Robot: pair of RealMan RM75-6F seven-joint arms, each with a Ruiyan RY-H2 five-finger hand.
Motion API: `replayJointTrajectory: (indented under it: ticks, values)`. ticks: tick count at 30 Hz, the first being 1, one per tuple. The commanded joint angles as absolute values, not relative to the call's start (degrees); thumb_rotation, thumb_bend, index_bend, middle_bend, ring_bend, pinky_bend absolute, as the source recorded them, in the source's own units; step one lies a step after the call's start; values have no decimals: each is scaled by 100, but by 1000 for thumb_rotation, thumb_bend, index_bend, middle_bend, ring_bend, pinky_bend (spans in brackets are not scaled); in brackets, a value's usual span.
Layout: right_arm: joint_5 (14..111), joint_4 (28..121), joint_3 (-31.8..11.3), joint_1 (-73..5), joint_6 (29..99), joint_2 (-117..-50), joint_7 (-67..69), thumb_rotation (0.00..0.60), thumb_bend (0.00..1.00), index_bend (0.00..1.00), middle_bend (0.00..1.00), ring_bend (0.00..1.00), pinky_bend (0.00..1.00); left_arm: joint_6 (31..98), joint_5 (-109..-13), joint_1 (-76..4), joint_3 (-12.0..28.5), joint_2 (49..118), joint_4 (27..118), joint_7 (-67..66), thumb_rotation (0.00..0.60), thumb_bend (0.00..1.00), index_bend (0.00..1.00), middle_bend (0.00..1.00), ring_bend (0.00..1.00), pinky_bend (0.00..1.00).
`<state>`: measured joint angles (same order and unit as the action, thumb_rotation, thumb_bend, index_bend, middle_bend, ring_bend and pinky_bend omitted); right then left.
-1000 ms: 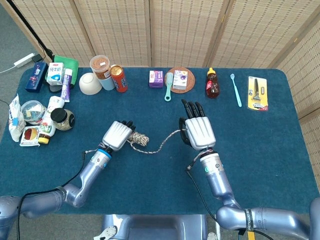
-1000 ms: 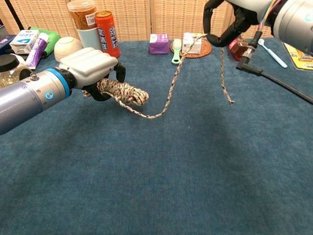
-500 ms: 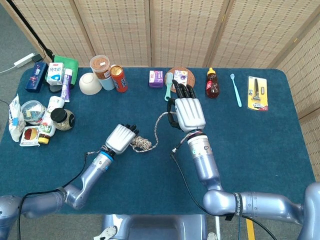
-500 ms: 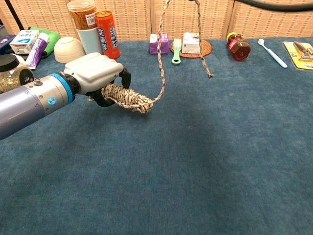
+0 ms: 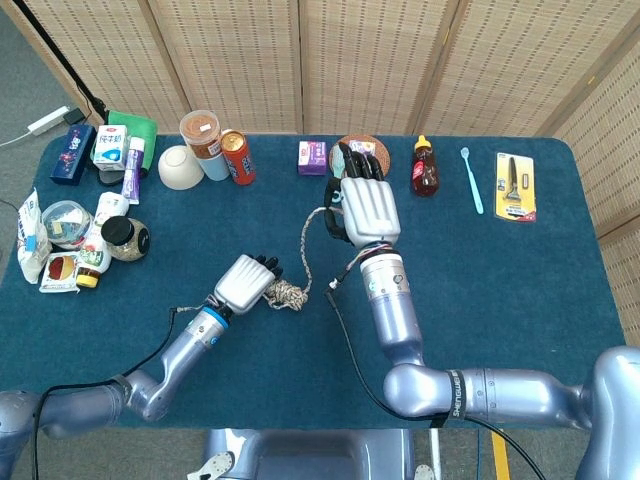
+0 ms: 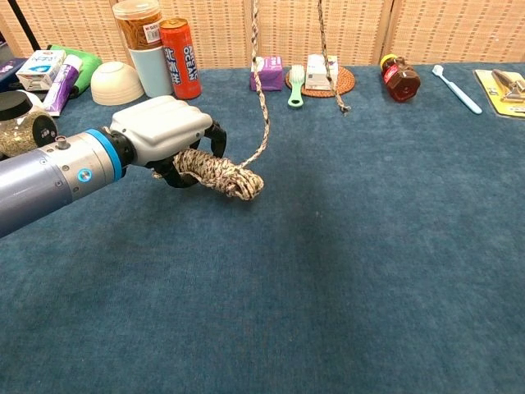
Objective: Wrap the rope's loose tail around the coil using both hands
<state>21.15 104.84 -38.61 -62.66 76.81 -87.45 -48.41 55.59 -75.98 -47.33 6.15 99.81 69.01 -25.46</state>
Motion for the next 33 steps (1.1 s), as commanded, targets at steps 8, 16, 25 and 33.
replayJointTrajectory:
  ticks: [8,16,25,33]
  values:
    - [1738,9651,-3890,-6579,7521,-8755,-4794,600,543,634,0,0,0,5647,-8000,-4661,428,9677,7256,-2064,600,400,553,355,406,614]
    - [1571,9063,-3752,-6633,7358,-8717,-4774,600,543,635,0,0,0,5888,-8412,-4567,290,9327,7563,-1638,600,400,553,355,406,614]
    - [1504,8515,-3471,-6579,7065,-8826,-4608,600,543,635,0,0,0,6103,-8679,-4519,287,9052,7923,-1426,600,400,553,355,406,614]
    - [1509,7943,-3171,-6482,6745,-9012,-4439,600,545,635,0,0,0,6186,-8793,-4507,333,8887,8218,-1275,600,401,553,355,407,614]
